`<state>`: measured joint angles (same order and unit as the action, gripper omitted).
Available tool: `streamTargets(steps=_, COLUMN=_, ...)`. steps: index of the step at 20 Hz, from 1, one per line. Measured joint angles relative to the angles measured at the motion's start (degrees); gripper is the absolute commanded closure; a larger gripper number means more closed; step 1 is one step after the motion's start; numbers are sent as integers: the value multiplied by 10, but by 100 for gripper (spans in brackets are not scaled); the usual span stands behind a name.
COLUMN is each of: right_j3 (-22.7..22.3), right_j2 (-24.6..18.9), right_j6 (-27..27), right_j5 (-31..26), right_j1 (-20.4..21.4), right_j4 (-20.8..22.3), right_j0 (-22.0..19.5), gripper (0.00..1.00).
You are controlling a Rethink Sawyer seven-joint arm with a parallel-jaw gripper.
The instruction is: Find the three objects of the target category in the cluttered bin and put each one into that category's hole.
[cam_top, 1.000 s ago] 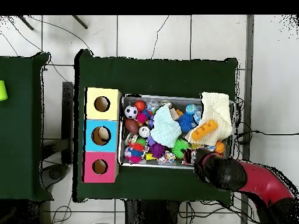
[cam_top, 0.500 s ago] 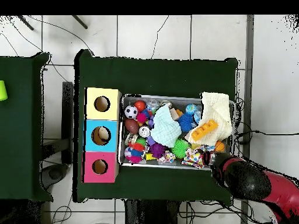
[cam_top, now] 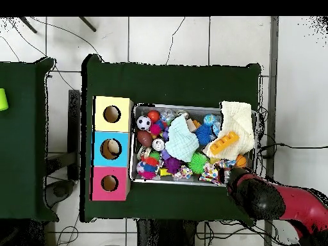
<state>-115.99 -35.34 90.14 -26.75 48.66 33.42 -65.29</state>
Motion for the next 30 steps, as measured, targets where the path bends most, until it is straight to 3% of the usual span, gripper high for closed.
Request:
streamTargets(steps=12, right_j3=0, right_j2=25, right_j6=0, right_j5=89, right_j1=-42, right_j4=71, right_j0=38, gripper=0)
streamTargets(steps=30, right_j3=1, right_j2=69, right_j6=0, right_j5=122, right_j1=-114, right_j4=113, right_j0=43, gripper=0)
